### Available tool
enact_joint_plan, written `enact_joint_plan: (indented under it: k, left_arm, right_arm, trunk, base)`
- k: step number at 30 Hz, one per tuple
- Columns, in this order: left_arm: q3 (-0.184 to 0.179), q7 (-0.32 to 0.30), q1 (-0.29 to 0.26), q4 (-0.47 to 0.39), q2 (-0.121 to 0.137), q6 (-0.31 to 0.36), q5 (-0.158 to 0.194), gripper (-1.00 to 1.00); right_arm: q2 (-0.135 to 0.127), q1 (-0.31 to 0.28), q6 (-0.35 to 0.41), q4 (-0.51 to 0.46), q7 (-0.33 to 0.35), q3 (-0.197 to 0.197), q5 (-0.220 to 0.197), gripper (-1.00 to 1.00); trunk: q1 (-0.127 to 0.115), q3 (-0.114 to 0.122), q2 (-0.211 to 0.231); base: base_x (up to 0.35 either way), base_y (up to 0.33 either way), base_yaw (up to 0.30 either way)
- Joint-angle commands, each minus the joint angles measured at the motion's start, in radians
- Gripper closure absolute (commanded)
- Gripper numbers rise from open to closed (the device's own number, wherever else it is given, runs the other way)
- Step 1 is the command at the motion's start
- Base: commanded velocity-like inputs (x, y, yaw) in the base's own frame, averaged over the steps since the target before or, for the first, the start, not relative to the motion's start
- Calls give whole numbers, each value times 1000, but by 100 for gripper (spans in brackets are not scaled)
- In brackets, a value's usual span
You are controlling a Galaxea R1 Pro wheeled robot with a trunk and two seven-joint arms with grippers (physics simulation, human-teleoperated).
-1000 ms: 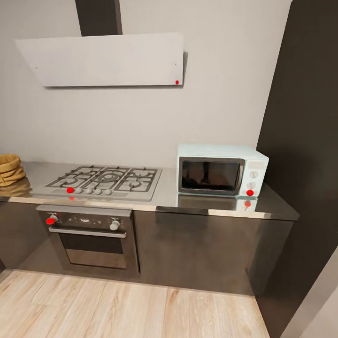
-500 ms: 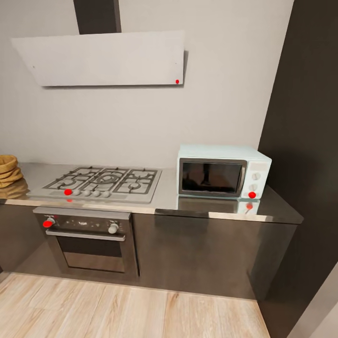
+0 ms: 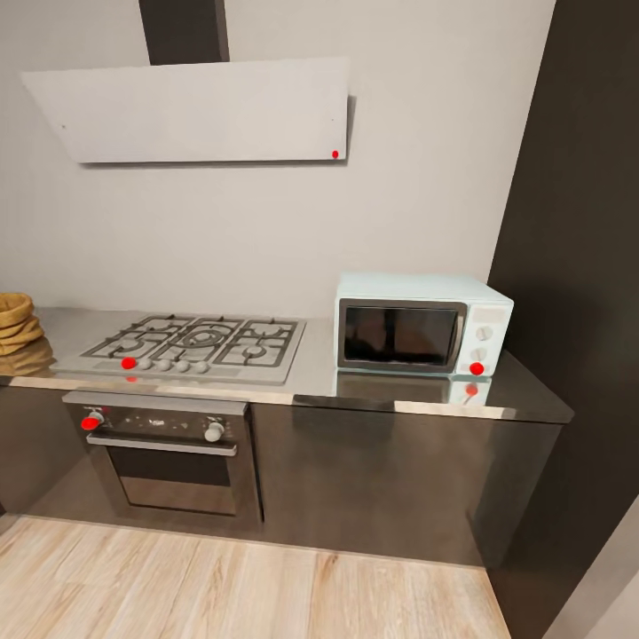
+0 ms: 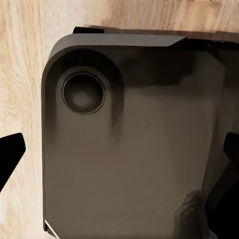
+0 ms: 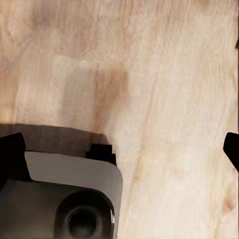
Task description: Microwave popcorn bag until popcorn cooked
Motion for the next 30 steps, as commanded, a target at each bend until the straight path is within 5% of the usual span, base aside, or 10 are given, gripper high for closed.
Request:
enact_joint_plan:
  k: [1, 6, 8, 13, 18, 22, 23, 30]
  left_arm:
    - [2, 1, 0, 0, 0, -7, 6, -100]
    - [2, 1, 0, 0, 0, -15, 6, -100]
    - [2, 1, 0, 0, 0, -16, 6, -100]
    - [2, 1, 0, 0, 0, -15, 6, -100]
    - [2, 1, 0, 0, 0, -16, 6, -100]
    - [1, 1, 0, 0, 0, -16, 6, -100]
    - [1, 1, 0, 0, 0, -16, 6, -100]
    - [0, 1, 0, 0, 0, -15, 5, -100]
  right_arm:
    - [-1, 0, 69, -112, 3, 1, 4, -100]
    - [27, -26, 277, -514, -2, 1, 3, -100]
    - [63, -110, 346, -602, -4, 0, 4, -100]
    - [99, -387, 449, -632, -9, -9, -2, -100]
    - [99, -567, 549, -641, -40, -32, -6, -100]
    - [88, -736, 579, -644, -189, -113, -1, -100]
    - [85, -760, 568, -645, -241, -131, -1, -100]
    - [84, -850, 470, -613, -312, -141, -7, -100]
  trunk:
    - [0, -1, 0]
    - [0, -1, 0]
    - [0, -1, 0]
    - [0, -1, 0]
    - [0, -1, 0]
    - [0, -1, 0]
    - [0, -1, 0]
    - [0, -1, 0]
  base:
    - [0, 0, 0]
    - [0, 0, 0]
    - [0, 0, 0]
    - [0, 0, 0]
    - [0, 0, 0]
    - [0, 0, 0]
    - [0, 0, 0]
    - [0, 0, 0]
